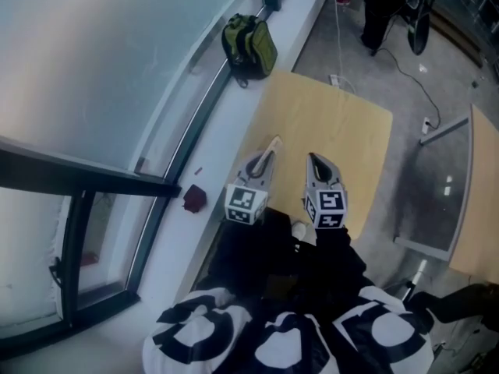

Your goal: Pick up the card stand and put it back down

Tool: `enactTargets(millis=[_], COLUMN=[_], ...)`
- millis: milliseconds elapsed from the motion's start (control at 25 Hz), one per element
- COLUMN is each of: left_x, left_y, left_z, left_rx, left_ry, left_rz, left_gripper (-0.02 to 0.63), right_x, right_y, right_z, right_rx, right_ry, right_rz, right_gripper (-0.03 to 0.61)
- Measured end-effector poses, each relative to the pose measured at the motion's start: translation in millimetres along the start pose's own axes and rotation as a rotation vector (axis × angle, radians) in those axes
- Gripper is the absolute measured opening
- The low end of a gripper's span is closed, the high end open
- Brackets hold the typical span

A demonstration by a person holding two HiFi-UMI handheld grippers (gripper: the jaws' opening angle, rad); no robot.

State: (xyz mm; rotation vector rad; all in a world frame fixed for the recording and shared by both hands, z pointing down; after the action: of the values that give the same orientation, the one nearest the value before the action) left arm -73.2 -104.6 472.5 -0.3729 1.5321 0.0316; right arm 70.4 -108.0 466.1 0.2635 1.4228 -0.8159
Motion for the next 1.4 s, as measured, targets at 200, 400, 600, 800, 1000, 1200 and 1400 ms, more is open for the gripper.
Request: enactTargets(millis=[200,400,600,800,1000,1200,1400], left_x=[-20.3,-41.6,-53.7,-68.8,-85.4,-101.9,-110.0], left_y=[-4.7,-18.7,-47.2,-83.7,-125.9,-156.0,-184.4], left_z=[-20.9,-38.7,-50.9,-61.0,-71.0,-77.4,-87.8], left_rx=[0.013,0.007,-0.021,-0.07,-0.125,-0.163,-0.22], left_ry=[0.021,0.034,0.033,0.026,-0.003,-0.022,-0.052], left_rz=[-0.038,-0.083,-0.115,-0.145,-0.178,-0.193,-0.19], left_gripper=[0.021,0.021,0.021,0.021,0.021,0.021,0.021], right_x=[-17.1,-33.6,-44.9,-57.2,-71.3,-85.1,-92.6], right_y=[-16.4,-33.0,-46.5,-59.0,-73.5,-83.9,-98.1], right_z=[1.9,11.2,24.7,39.1,52.6,75.2,87.6], right_rx=[0.018,0.013,0.004,-0.012,-0.008,-0.014,-0.025], right_ry=[-0.023,-0.05,-0.067,-0.083,-0.102,-0.114,-0.117], right_rz=[-0.048,-0.088,-0.133,-0.171,-0.195,-0.214,-0.229], right_gripper=[0.017,0.017,0.017,0.017,0.017,0.017,0.017])
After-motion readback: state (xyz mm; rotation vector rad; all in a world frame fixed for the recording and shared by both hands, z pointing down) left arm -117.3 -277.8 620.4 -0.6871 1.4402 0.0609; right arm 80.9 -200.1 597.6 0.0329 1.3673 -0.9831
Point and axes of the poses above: the fingertips, and each gripper's own axes: y backward along the fingers, z to its right, x out of its top, the point moved 4 cm from there along y, backward along the fingers, and after that the axes turned 12 degrees about x, right-handed, at the moved point
